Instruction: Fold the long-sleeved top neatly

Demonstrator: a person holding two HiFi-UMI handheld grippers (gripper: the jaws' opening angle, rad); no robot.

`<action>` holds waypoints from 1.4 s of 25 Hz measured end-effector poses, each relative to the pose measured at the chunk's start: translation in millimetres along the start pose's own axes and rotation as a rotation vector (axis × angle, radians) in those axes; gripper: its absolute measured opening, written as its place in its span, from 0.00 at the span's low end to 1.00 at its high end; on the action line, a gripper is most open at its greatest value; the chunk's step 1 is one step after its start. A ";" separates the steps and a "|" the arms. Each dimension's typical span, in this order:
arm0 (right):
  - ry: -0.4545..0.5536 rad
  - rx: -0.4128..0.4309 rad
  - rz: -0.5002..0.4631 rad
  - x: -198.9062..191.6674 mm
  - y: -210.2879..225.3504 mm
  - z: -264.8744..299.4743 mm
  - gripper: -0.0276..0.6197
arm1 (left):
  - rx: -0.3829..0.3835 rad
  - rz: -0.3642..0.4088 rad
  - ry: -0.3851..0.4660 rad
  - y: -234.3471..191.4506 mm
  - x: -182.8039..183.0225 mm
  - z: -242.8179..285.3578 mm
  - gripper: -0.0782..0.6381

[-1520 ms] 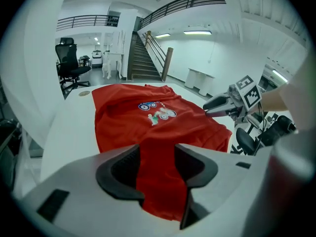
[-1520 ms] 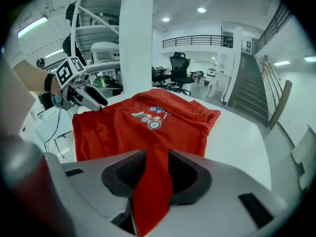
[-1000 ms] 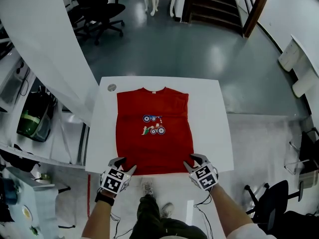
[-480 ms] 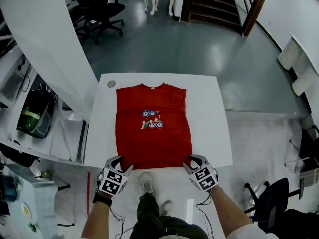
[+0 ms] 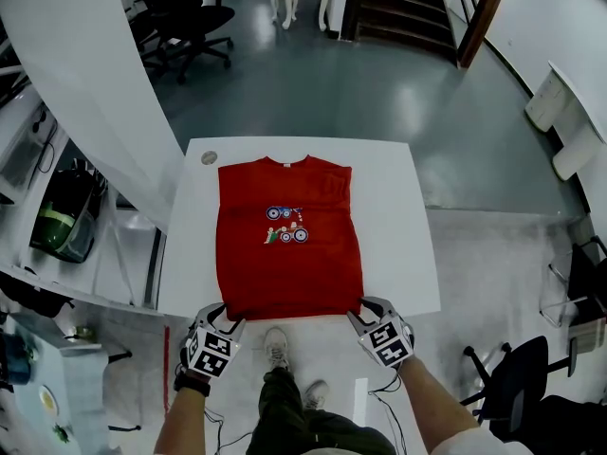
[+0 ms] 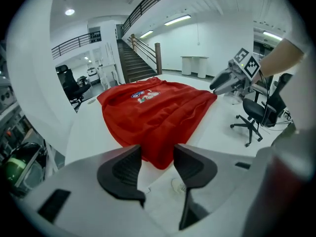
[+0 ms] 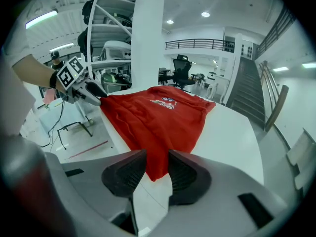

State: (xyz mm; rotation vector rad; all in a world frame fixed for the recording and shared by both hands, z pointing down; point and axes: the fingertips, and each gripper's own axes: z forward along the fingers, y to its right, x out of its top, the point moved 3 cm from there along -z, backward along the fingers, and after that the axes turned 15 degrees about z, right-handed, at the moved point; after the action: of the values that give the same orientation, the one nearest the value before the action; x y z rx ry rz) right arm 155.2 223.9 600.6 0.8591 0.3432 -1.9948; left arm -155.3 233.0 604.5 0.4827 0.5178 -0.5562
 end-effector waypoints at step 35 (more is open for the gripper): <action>0.129 -0.136 0.178 -12.4 6.6 -20.1 0.09 | 0.064 -0.197 0.091 -8.3 -42.9 -16.3 0.14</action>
State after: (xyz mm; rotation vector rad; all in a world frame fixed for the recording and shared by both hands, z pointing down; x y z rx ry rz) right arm 173.8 239.0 595.3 0.9016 0.4548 -1.7361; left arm -196.9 251.6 614.3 0.5231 0.6397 -0.7435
